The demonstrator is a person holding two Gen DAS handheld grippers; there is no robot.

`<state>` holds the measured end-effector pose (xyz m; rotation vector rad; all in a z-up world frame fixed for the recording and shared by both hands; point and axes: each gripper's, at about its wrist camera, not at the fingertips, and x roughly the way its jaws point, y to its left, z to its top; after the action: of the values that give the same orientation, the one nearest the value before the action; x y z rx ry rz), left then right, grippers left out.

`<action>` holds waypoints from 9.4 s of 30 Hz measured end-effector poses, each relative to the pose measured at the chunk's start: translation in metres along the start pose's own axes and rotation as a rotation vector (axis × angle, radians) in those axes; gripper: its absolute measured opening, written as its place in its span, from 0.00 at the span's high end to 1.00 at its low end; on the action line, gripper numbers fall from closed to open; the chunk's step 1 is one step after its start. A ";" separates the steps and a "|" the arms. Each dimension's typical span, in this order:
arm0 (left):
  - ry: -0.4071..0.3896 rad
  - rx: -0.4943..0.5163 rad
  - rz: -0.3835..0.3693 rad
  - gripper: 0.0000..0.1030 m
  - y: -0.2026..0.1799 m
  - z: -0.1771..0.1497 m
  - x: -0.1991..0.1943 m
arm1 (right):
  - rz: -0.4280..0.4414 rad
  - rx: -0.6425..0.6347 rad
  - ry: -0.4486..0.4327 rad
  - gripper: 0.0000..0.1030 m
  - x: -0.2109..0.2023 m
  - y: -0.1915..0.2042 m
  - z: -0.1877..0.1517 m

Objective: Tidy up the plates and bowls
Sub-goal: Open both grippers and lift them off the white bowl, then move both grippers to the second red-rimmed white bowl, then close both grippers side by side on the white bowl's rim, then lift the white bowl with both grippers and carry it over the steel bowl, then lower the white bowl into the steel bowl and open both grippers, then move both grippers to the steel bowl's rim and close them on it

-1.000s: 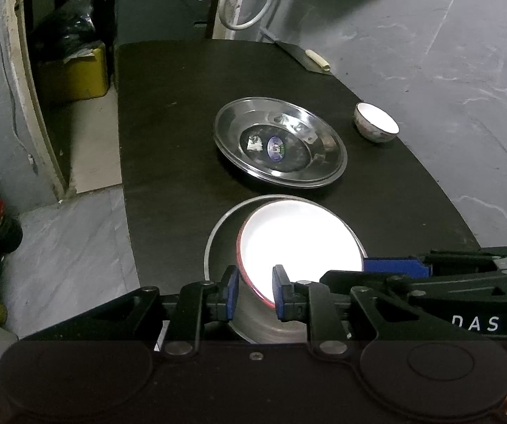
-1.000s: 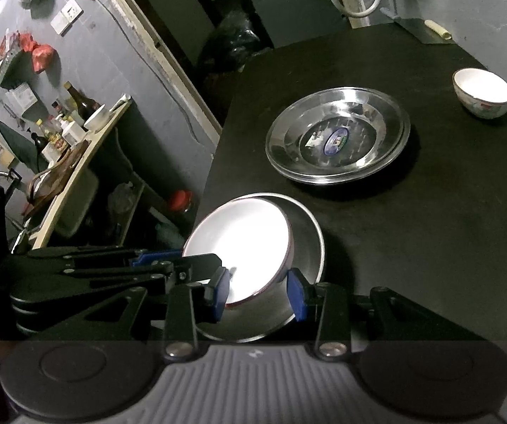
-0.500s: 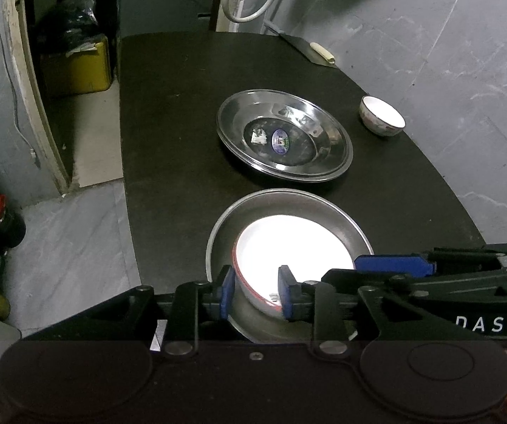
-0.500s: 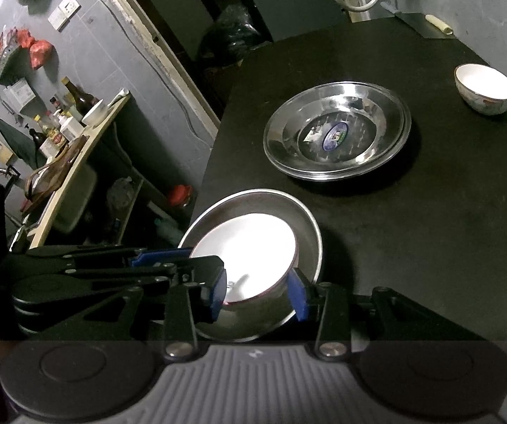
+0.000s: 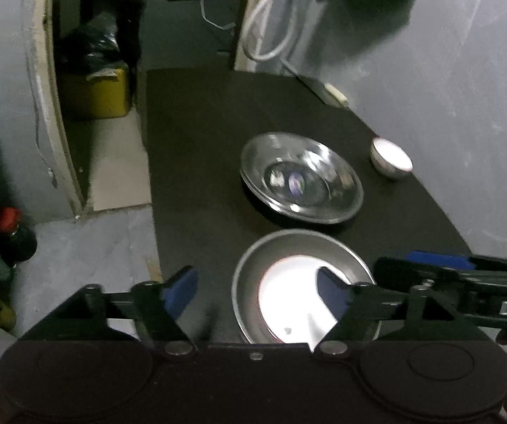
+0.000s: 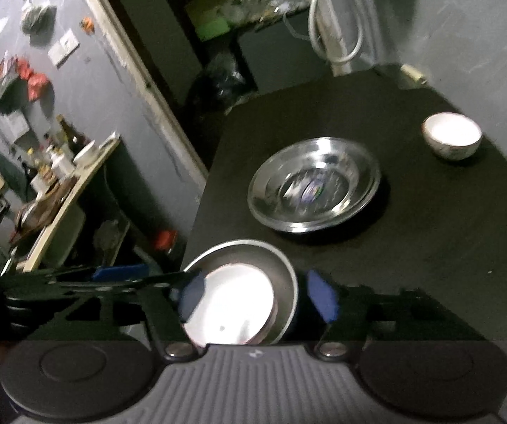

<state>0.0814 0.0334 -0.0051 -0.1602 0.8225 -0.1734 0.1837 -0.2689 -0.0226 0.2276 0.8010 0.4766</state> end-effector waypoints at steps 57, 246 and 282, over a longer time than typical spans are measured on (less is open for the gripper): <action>-0.018 0.451 -0.014 0.01 -0.172 0.225 0.220 | -0.179 0.412 -0.256 0.00 0.082 -0.218 0.089; 0.140 0.062 0.009 0.83 -0.018 -0.007 0.019 | -0.073 -0.032 0.121 0.73 0.042 0.016 -0.007; 0.020 -0.111 0.077 0.01 0.008 -0.005 -0.002 | -0.190 0.052 -0.047 0.04 0.005 -0.012 -0.007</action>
<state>0.0770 0.0411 -0.0089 -0.2314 0.8573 -0.0571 0.1857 -0.2767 -0.0350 0.2081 0.7813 0.2712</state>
